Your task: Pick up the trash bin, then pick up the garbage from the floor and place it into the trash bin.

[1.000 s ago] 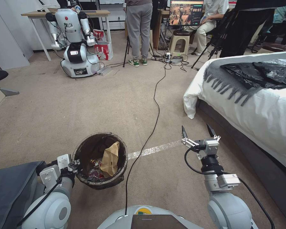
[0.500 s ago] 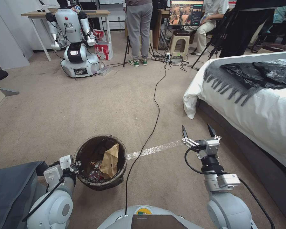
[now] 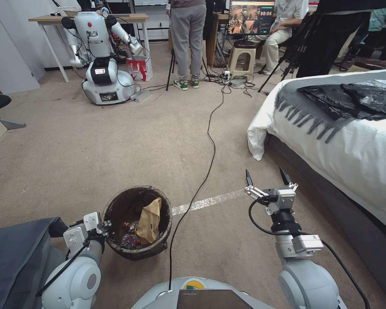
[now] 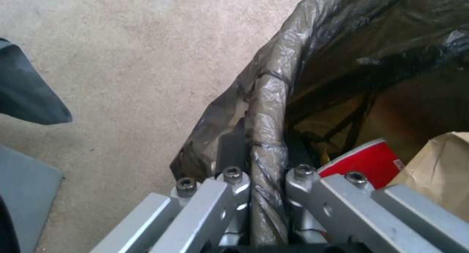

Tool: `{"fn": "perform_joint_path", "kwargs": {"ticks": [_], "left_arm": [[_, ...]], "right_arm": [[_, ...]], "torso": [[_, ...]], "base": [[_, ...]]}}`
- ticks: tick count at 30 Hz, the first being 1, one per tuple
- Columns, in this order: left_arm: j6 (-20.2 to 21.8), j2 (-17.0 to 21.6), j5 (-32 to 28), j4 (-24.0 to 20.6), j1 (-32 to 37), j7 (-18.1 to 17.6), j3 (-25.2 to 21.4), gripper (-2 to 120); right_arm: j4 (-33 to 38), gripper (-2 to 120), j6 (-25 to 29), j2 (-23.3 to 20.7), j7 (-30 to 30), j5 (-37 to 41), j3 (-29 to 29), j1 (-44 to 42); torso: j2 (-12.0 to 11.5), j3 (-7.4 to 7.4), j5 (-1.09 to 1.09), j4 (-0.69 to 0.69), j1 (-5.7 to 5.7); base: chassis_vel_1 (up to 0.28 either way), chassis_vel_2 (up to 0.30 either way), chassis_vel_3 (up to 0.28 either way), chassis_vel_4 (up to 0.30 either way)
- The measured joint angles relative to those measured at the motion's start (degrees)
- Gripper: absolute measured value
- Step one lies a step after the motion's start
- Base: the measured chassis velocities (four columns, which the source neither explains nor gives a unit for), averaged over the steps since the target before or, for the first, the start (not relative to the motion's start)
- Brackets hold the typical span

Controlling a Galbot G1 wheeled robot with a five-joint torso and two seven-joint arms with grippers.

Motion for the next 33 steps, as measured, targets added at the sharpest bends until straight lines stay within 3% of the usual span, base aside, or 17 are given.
{"fn": "perform_joint_path", "kwargs": {"ticks": [33], "left_arm": [[-0.27, -0.03, 1.45, 6.16, -0.35, 1.79, 0.04, 2]], "right_arm": [[-0.02, 100, -0.13, 0.18, 0.09, -0.24, -0.10, 0.03]], "torso": [[0.01, -0.01, 0.05, 0.02, 0.00]], "base": [[0.000, 0.000, 0.000, 0.000]]}}
